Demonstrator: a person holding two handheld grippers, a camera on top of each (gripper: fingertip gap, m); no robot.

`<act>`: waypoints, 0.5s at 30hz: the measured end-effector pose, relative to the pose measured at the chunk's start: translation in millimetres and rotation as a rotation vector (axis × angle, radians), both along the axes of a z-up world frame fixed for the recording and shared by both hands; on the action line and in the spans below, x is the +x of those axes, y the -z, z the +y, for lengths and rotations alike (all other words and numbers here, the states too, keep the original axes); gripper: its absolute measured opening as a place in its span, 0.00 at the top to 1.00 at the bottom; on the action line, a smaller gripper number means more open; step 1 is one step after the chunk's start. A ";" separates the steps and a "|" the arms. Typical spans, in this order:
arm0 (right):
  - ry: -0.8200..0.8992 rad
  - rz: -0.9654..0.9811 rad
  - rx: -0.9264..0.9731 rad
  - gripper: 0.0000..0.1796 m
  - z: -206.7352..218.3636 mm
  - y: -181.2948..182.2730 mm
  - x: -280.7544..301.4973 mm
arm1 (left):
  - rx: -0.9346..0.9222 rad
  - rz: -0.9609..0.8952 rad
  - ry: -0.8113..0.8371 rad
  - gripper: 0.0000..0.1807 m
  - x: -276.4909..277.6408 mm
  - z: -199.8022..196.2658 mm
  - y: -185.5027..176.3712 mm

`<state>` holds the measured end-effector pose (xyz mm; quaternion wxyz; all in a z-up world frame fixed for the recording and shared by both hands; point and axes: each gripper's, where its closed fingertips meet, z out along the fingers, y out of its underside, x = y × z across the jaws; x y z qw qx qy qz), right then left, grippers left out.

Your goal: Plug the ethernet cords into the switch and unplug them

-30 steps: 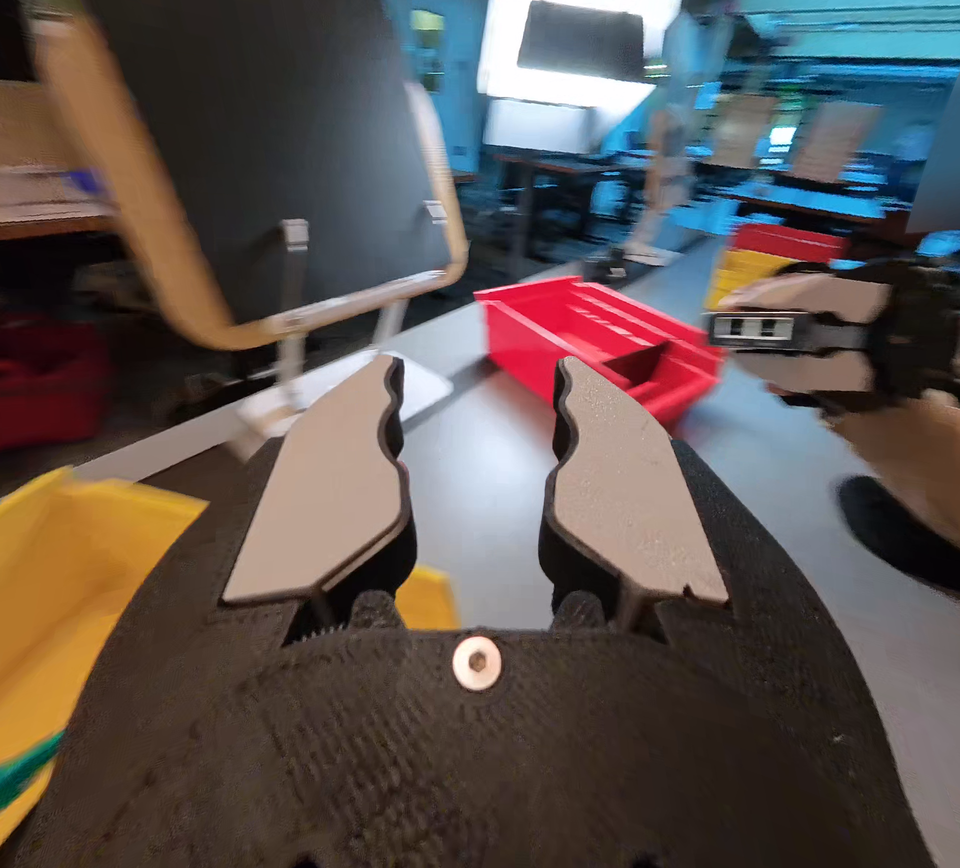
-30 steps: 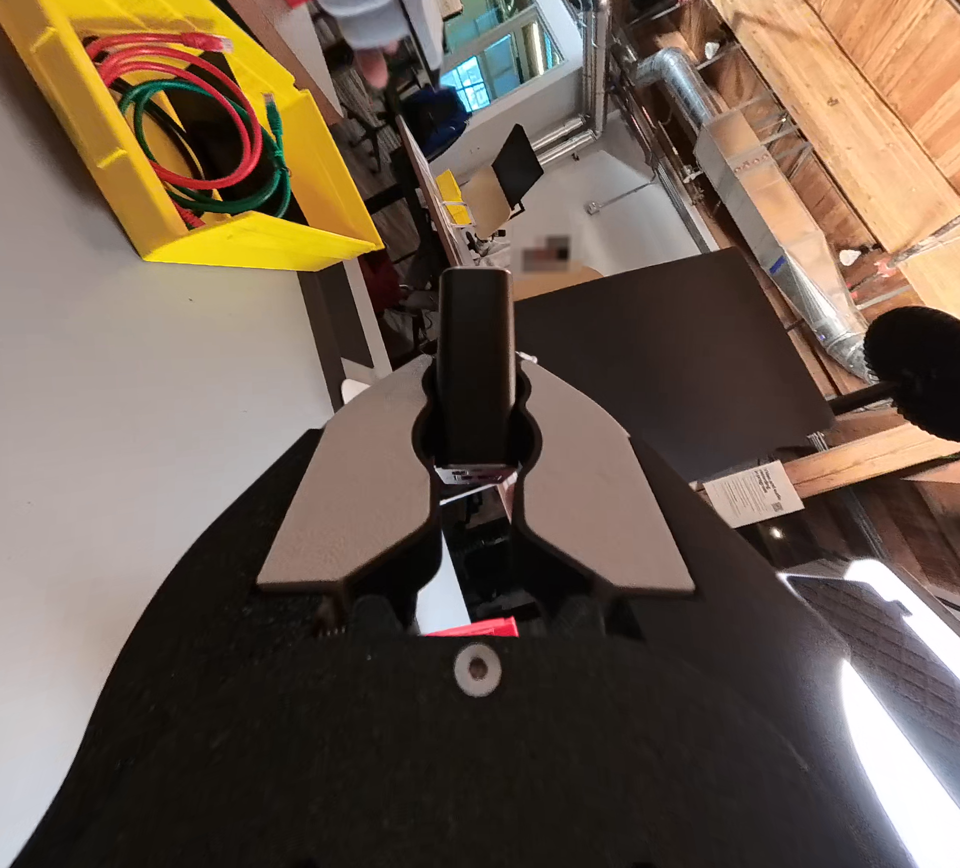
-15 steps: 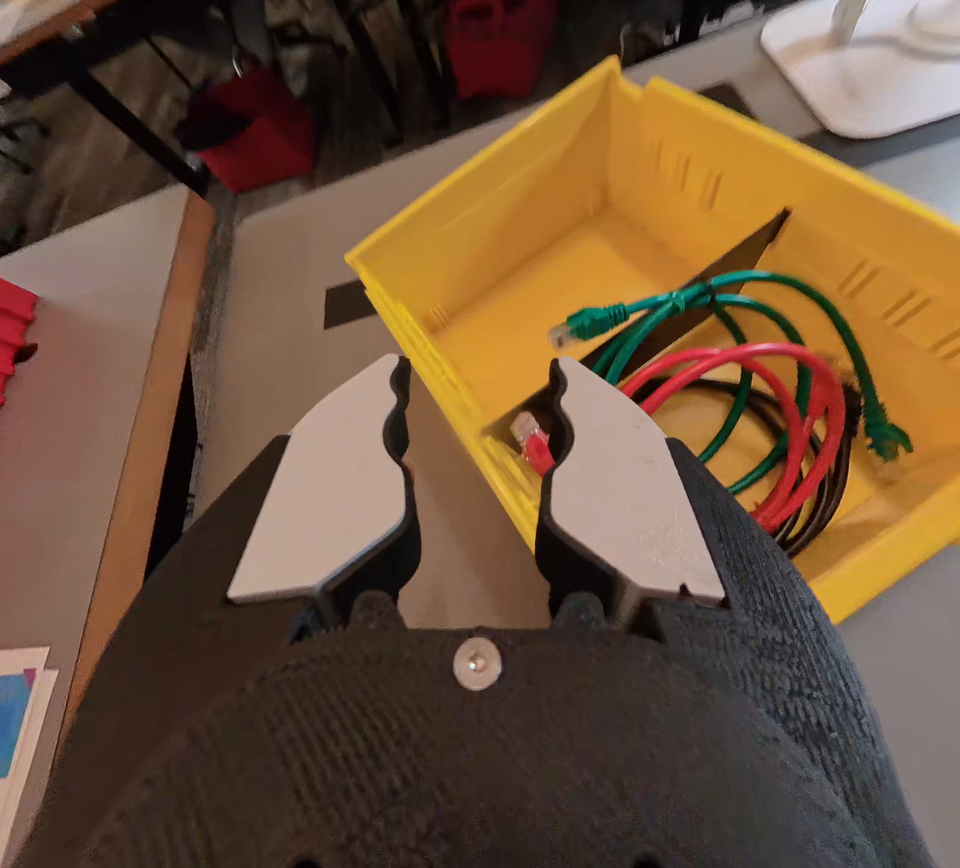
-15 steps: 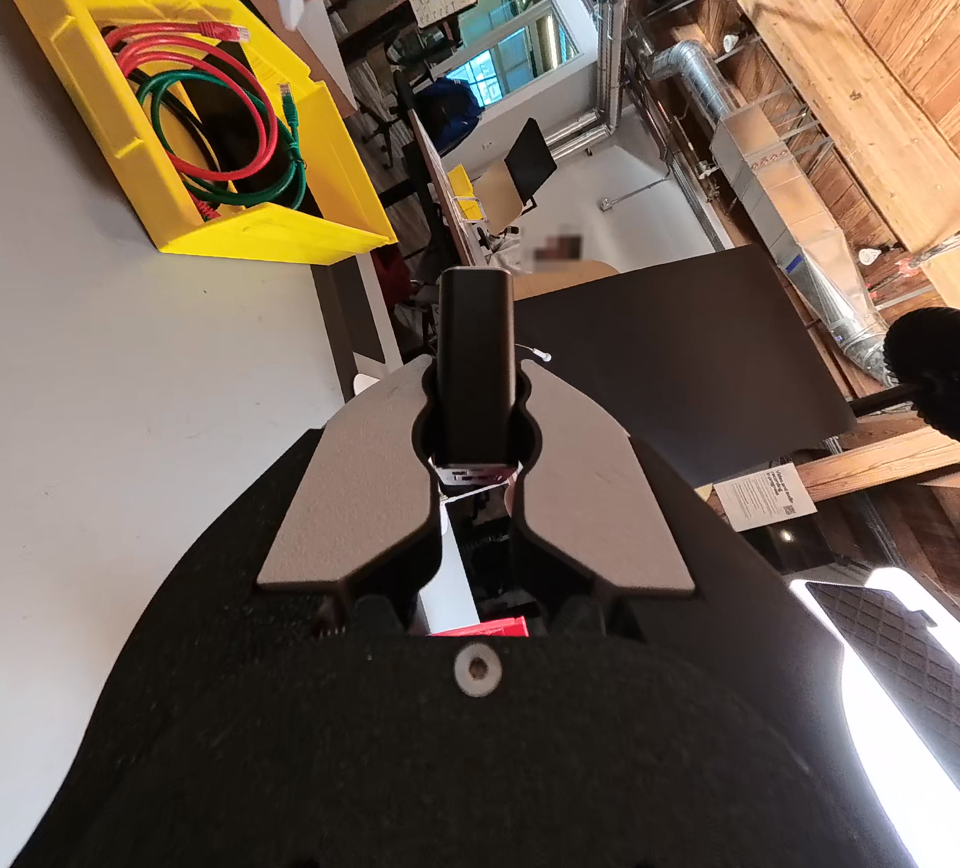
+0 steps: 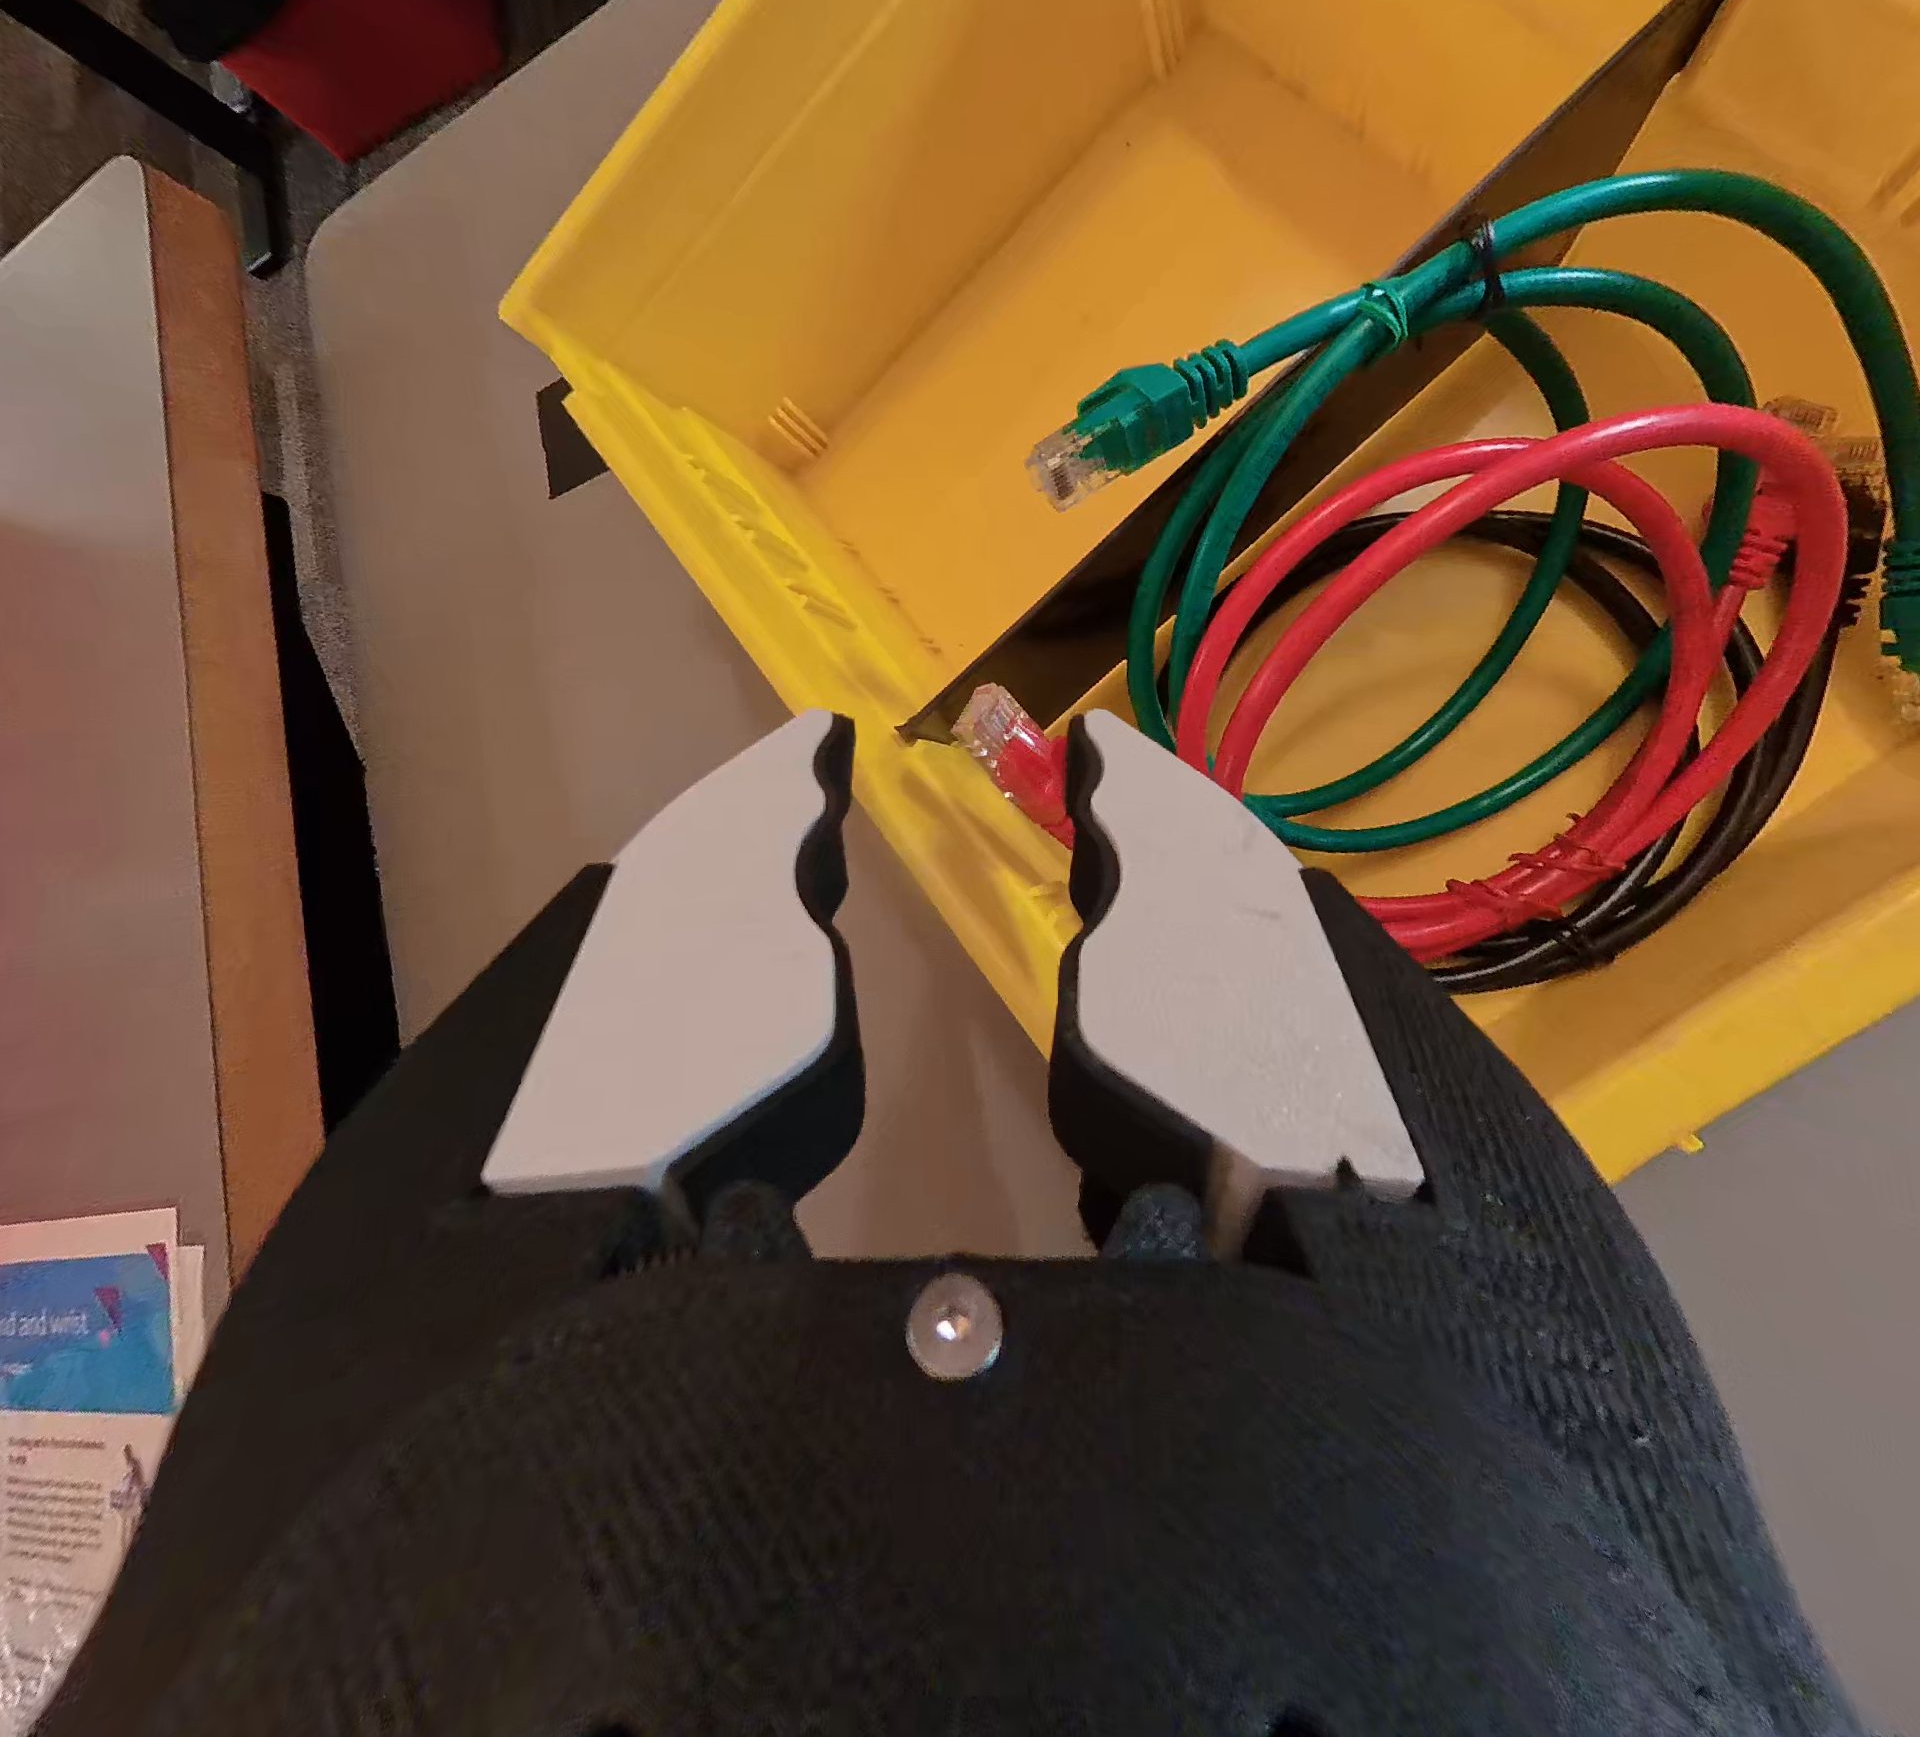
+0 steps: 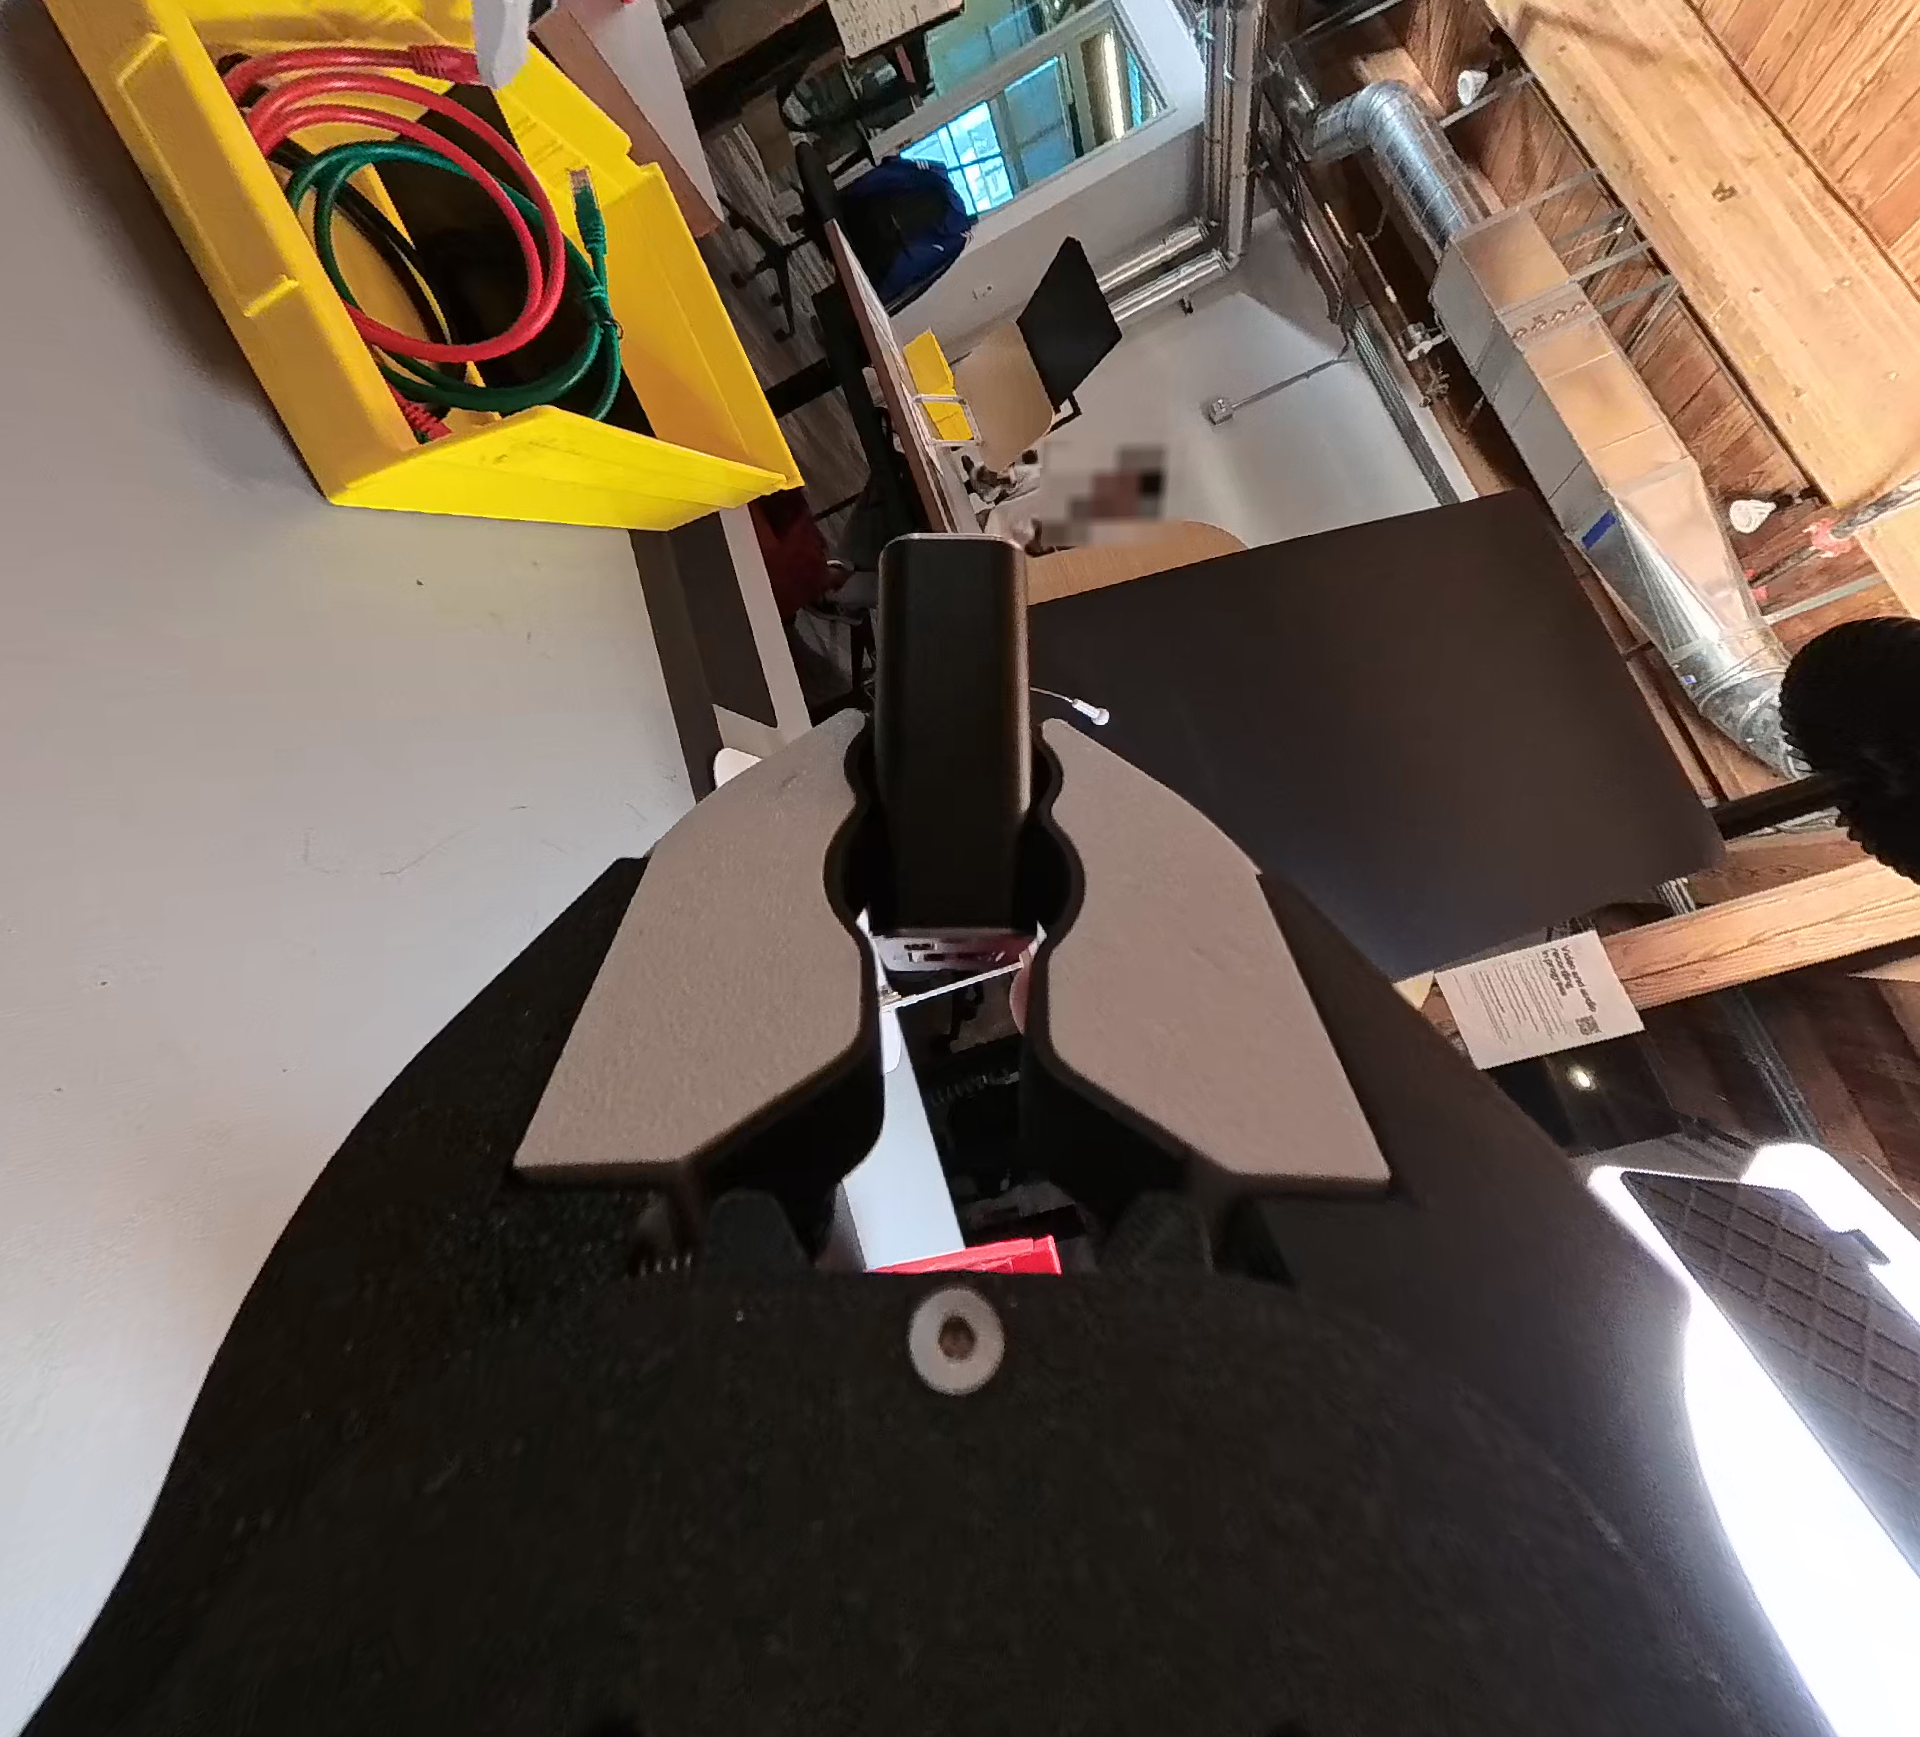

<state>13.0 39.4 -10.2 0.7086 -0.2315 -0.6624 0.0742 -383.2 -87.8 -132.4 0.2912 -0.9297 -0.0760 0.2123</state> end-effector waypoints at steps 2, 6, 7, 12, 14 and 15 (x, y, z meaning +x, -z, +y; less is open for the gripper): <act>0.000 -0.002 -0.002 0.86 0.3 0.4 -0.3 | -0.006 -0.015 0.012 0.79 2.4 0.7 2.1; 0.000 -0.012 -0.005 0.86 0.3 2.3 -1.3 | -0.047 -0.057 0.015 0.79 5.6 0.3 12.3; -0.001 -0.014 -0.006 0.86 0.3 2.7 -1.5 | -0.051 -0.064 0.022 0.78 6.7 1.5 14.8; 0.000 -0.014 -0.006 0.86 0.7 2.3 -1.4 | -0.096 -0.054 0.021 0.83 6.2 2.4 22.7; 0.002 -0.012 -0.007 0.86 1.6 1.6 -0.7 | -0.110 -0.054 0.018 0.85 6.3 1.7 24.0; 0.003 -0.010 -0.009 0.86 2.0 1.2 -0.5 | -0.113 -0.049 0.021 0.85 6.2 1.6 23.6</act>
